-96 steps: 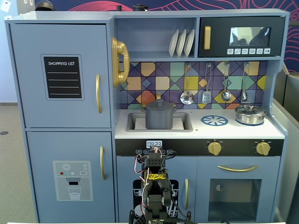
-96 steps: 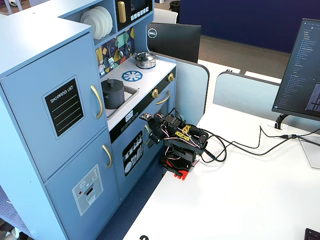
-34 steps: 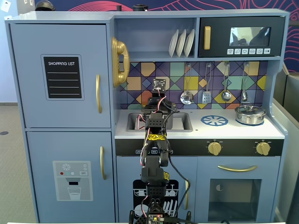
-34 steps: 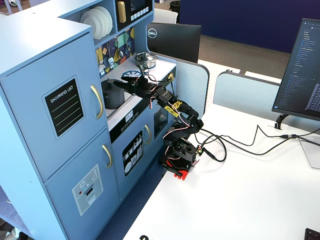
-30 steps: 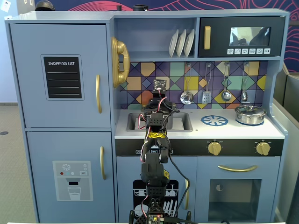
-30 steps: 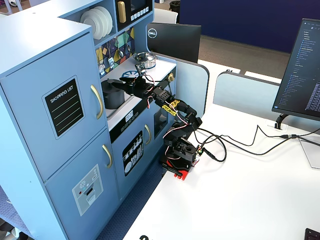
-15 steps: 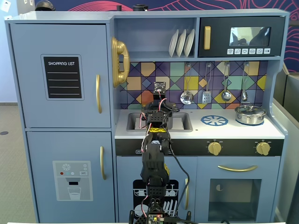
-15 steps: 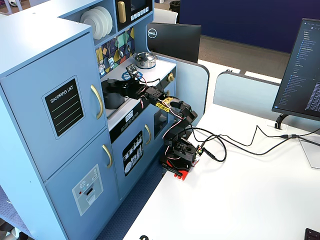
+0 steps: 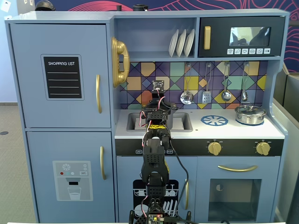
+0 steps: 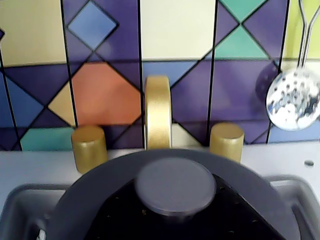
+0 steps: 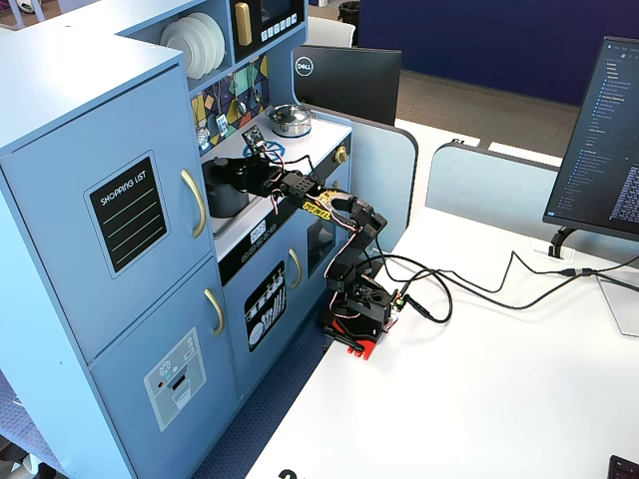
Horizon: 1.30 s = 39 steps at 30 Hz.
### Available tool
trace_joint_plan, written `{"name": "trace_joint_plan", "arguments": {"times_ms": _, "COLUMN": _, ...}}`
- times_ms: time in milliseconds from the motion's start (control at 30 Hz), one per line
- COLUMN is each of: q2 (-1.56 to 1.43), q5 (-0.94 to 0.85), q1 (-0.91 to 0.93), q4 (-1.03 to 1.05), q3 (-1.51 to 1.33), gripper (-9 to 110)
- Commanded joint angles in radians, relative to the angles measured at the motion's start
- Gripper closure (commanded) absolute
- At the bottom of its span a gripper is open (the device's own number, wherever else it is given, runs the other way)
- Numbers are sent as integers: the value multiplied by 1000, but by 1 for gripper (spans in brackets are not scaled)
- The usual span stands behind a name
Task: Take off the lid from the gray recipient and place it on the counter
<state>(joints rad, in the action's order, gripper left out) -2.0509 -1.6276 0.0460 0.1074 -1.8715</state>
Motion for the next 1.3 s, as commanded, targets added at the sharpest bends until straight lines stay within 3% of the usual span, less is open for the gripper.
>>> {"name": "trace_joint_plan", "arguments": {"times_ms": 0, "q2": -25, "q5": -14, "q1": 3, "q4": 0, "q3": 123, "gripper": 102}}
{"name": "trace_joint_plan", "arguments": {"times_ms": 267, "q2": -118, "q5": -34, "q1": 138, "q4": 104, "q3": 207, "gripper": 102}}
{"name": "trace_joint_plan", "arguments": {"times_ms": 667, "q2": -181, "q5": 28, "q1": 485, "q4": -3, "q3": 9, "gripper": 102}}
{"name": "trace_joint_plan", "arguments": {"times_ms": 933, "q2": -121, "q5": 14, "q1": 540, "q4": -193, "q3": -179, "gripper": 102}}
{"name": "trace_joint_plan", "arguments": {"times_ms": 1267, "q2": 9, "q5": 9, "q1": 532, "q4": -308, "q3": -210, "gripper": 102}}
